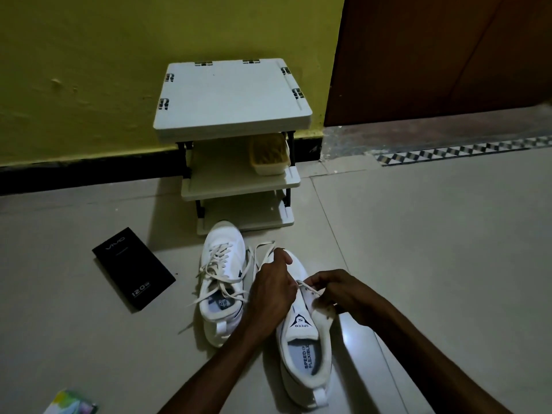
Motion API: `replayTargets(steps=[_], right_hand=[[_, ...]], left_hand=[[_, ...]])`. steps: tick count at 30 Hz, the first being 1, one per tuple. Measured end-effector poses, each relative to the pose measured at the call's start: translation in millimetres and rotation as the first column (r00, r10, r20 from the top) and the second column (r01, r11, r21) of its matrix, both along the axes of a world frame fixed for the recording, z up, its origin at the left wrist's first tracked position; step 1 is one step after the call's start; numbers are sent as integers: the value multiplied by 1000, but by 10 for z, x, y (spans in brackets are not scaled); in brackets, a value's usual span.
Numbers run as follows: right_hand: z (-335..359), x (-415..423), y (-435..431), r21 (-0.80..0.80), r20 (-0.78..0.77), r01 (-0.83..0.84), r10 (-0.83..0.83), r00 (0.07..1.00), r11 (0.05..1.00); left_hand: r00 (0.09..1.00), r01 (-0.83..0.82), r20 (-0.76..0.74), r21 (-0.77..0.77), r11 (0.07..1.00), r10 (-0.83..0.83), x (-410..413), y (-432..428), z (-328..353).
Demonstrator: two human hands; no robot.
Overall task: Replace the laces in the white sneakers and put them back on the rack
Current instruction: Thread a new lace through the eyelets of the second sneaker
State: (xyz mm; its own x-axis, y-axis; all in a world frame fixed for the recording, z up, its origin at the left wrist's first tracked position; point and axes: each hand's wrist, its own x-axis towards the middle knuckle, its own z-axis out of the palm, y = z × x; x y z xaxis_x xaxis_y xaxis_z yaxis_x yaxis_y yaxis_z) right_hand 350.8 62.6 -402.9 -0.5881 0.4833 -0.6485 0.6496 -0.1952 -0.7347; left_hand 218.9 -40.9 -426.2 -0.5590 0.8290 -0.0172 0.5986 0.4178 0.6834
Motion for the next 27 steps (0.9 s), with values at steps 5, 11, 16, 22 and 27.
replayTargets(steps=[5,11,16,22,27], right_hand=[[-25,-4,10,-4,1,3,-3,1000,1000],[-36,-4,-6,25,-10,-19,19,1000,999],[-17,-7,4,29,-5,-31,31,999,999],[3,0,-1,37,-7,-27,27,1000,999],[53,-6,-25,52,-6,-71,71,997,996]], left_hand=[[999,37,-39,30,999,-36,-11,-24,-11],[974,95,-209,33,995,-86,75,-39,-54],[981,21,-192,7,1000,-20,103,10,-14],[995,-14,-96,10,1000,15,101,-14,-23],[993,-96,-73,-4,995,96,128,-75,-54]])
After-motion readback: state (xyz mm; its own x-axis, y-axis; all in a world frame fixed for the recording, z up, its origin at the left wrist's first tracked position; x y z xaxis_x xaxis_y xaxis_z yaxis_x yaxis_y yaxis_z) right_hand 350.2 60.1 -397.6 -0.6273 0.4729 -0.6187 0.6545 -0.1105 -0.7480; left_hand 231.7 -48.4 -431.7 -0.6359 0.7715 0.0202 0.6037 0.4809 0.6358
